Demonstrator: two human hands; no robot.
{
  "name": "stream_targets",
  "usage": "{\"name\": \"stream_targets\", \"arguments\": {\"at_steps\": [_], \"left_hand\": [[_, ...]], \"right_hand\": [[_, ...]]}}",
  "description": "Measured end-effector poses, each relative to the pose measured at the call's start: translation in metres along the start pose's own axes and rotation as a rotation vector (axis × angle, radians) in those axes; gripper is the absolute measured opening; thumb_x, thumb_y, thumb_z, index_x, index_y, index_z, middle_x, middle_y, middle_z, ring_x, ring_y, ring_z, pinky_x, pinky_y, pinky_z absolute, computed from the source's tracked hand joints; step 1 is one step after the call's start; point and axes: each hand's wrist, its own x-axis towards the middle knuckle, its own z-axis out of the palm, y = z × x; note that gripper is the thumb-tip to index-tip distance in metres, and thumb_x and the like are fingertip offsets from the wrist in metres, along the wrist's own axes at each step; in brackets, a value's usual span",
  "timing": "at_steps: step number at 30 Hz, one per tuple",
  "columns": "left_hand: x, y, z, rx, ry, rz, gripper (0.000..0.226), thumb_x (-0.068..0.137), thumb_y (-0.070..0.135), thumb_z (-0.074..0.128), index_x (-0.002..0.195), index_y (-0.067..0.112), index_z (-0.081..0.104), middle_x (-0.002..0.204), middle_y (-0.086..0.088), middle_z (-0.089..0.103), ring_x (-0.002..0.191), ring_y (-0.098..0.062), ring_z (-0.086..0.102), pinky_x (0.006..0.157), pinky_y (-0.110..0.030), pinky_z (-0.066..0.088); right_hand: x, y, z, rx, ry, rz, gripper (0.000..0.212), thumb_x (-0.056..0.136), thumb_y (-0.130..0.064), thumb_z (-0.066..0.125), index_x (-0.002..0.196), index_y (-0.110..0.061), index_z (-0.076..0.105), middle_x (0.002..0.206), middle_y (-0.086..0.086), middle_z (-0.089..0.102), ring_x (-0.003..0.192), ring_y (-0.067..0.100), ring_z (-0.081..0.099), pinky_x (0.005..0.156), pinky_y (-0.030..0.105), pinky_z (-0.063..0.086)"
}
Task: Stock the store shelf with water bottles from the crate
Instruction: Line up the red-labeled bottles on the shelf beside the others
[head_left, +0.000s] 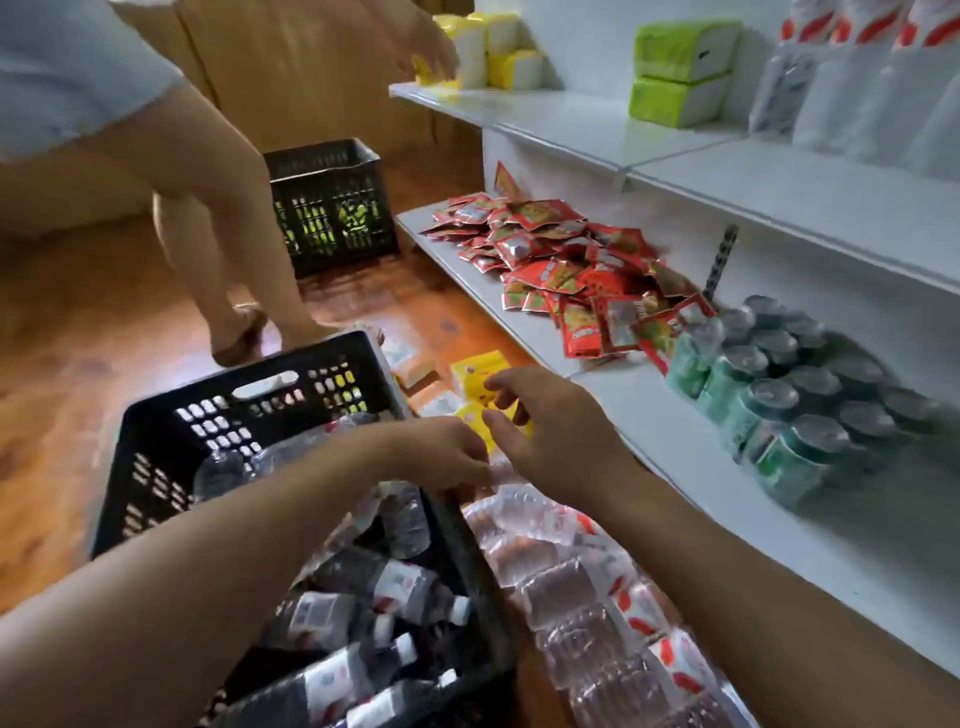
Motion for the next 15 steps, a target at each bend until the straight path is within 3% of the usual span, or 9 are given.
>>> {"name": "stream_targets", "arguments": {"at_steps": [2, 5, 7, 10, 13, 15], "left_hand": [[-0.013, -0.015, 0.005, -0.044, -0.015, -0.02, 0.02, 0.094, 0.019, 0.061, 0.106, 0.004, 0.068, 0.102, -0.017, 0.072, 0.094, -0.031, 0.07, 0.084, -0.042, 0.058], [-0.029, -0.029, 0.008, -0.286, 0.125, 0.022, 0.014, 0.089, 0.004, 0.059, 0.098, 0.004, 0.069, 0.096, -0.019, 0.072, 0.09, -0.03, 0.072, 0.077, -0.043, 0.062], [-0.039, -0.048, 0.005, -0.462, 0.16, 0.004, 0.015, 0.09, 0.001, 0.057, 0.096, 0.006, 0.07, 0.094, -0.021, 0.071, 0.088, -0.03, 0.073, 0.076, -0.042, 0.063], [-0.045, -0.095, 0.0, -0.214, 0.228, -0.102, 0.013, 0.084, 0.018, 0.062, 0.092, 0.016, 0.072, 0.086, -0.006, 0.073, 0.083, -0.021, 0.071, 0.08, -0.04, 0.059], [-0.049, -0.142, 0.003, -0.085, 0.258, -0.295, 0.018, 0.089, 0.028, 0.067, 0.106, 0.02, 0.068, 0.101, 0.001, 0.071, 0.091, -0.017, 0.067, 0.078, -0.03, 0.055], [-0.052, -0.168, 0.013, -0.053, 0.224, -0.385, 0.037, 0.09, 0.034, 0.07, 0.122, 0.018, 0.062, 0.116, -0.001, 0.068, 0.097, -0.016, 0.064, 0.082, -0.027, 0.051]], "right_hand": [[-0.01, -0.013, 0.034, 0.054, -0.105, 0.017, 0.029, 0.087, -0.02, 0.058, 0.113, -0.01, 0.067, 0.099, 0.007, 0.068, 0.082, 0.019, 0.06, 0.079, 0.035, 0.05], [-0.014, -0.032, 0.057, 0.106, 0.016, 0.032, 0.032, 0.087, -0.011, 0.054, 0.116, -0.008, 0.066, 0.105, 0.01, 0.07, 0.094, 0.025, 0.063, 0.082, 0.028, 0.045], [-0.008, -0.044, 0.064, 0.117, 0.045, 0.001, 0.033, 0.087, -0.009, 0.057, 0.119, -0.009, 0.065, 0.106, 0.008, 0.07, 0.092, 0.023, 0.064, 0.08, 0.031, 0.049], [0.006, -0.06, 0.088, 0.084, -0.204, -0.008, 0.035, 0.089, -0.013, 0.058, 0.123, -0.013, 0.063, 0.111, 0.008, 0.067, 0.098, 0.028, 0.062, 0.08, 0.037, 0.049], [0.016, -0.065, 0.121, -0.046, -0.464, 0.023, 0.039, 0.096, -0.02, 0.053, 0.135, -0.014, 0.052, 0.127, 0.01, 0.059, 0.116, 0.031, 0.056, 0.092, 0.04, 0.045], [0.022, -0.063, 0.14, -0.117, -0.594, 0.072, 0.043, 0.098, -0.026, 0.054, 0.139, -0.014, 0.047, 0.137, 0.009, 0.053, 0.123, 0.03, 0.052, 0.097, 0.039, 0.043]]}}
